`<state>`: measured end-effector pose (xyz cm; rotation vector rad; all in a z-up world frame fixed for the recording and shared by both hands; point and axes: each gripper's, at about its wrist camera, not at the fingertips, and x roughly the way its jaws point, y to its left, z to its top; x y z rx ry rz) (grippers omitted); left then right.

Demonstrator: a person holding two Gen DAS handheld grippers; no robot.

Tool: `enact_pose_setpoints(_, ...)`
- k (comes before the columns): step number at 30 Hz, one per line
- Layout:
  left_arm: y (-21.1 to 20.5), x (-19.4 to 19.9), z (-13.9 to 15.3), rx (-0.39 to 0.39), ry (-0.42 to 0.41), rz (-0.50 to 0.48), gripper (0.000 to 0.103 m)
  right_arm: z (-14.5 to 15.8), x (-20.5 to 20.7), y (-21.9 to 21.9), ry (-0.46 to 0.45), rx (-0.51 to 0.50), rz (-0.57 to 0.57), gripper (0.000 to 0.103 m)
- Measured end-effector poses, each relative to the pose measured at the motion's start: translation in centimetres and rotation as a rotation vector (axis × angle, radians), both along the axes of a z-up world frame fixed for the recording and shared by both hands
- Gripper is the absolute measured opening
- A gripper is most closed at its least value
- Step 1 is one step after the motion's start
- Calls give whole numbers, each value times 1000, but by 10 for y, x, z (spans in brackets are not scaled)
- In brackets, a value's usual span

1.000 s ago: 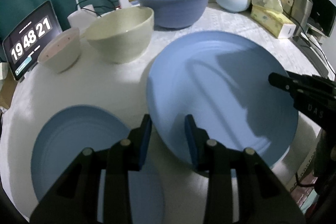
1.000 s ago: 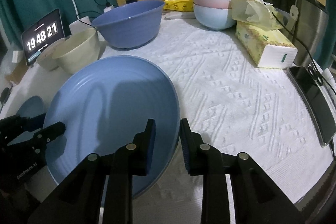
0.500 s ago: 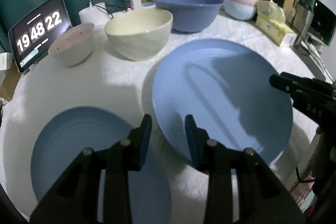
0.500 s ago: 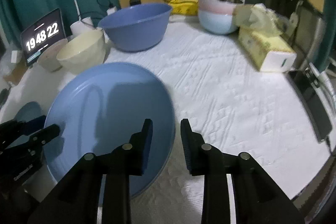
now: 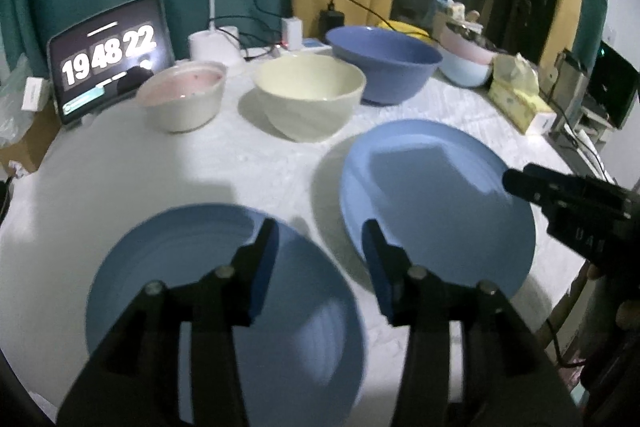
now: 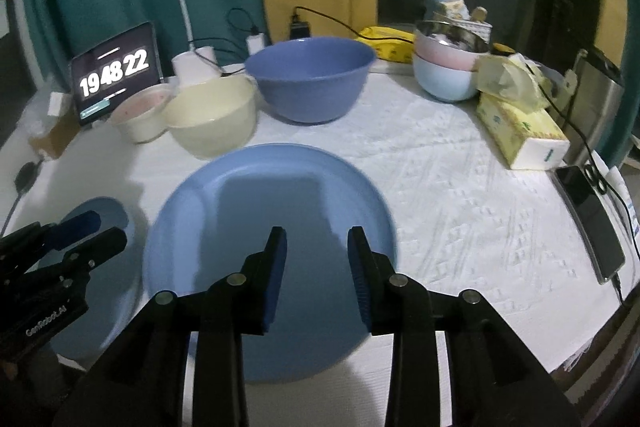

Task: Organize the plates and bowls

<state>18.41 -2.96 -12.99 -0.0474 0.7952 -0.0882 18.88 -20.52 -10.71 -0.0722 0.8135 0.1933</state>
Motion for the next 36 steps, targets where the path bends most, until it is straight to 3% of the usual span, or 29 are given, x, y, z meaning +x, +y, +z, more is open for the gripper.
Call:
enact_pose_setpoints(18,58,-31,4,-32,-39,95,45,1,-19,65,8,2,133,34)
enact_pose_setpoints(36,112,-69,-8,-20,-51,225,45,-19,-41,118,83,22,248,34)
